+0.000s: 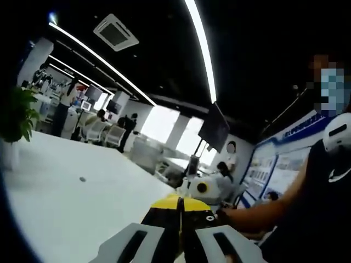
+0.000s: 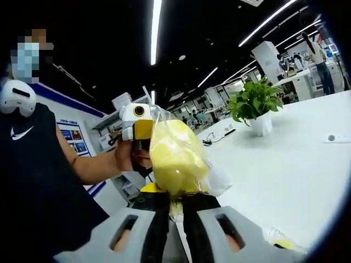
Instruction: Compare the silicone blocks by pressing each to a similar depth, holding the contact briefly, and releasing to observe deformation and rebound differences across the visible hardness samples.
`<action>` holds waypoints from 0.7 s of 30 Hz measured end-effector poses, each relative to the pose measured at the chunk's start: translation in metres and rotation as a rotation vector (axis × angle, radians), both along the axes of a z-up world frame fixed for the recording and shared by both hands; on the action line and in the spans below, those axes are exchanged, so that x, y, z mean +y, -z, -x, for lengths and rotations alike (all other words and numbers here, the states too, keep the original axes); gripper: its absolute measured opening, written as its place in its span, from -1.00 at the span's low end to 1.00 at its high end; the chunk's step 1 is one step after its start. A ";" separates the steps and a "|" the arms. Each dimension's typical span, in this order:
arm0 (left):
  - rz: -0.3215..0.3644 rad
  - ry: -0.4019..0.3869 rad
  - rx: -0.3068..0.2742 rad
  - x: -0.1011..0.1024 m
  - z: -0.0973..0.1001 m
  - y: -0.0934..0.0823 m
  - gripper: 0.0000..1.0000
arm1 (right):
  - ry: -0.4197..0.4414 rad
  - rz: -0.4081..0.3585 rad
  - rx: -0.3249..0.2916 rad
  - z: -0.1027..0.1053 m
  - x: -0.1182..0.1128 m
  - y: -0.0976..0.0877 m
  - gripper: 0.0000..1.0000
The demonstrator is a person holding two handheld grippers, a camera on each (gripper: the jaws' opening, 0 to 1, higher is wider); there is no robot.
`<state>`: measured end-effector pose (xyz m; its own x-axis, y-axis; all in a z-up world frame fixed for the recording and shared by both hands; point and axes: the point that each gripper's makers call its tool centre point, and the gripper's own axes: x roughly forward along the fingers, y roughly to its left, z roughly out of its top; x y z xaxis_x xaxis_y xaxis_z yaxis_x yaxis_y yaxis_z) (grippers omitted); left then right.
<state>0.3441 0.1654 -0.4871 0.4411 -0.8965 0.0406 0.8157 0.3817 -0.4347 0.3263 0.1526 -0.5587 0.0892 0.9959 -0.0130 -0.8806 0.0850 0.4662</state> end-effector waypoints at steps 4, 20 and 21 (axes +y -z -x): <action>0.008 0.002 0.003 -0.001 0.000 -0.003 -1.00 | 0.023 -0.009 -0.036 -0.004 -0.001 -0.003 -0.88; 0.031 -0.017 0.012 0.004 -0.003 -0.004 -1.00 | 0.071 0.008 -0.092 -0.012 -0.001 0.001 -0.55; 0.032 -0.020 0.014 0.005 -0.004 -0.004 -1.00 | 0.077 0.009 -0.094 -0.014 -0.001 0.002 -0.50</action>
<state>0.3484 0.1702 -0.4832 0.4594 -0.8859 0.0633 0.8020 0.3832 -0.4583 0.3402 0.1518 -0.5603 0.1668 0.9859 -0.0095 -0.9111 0.1579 0.3807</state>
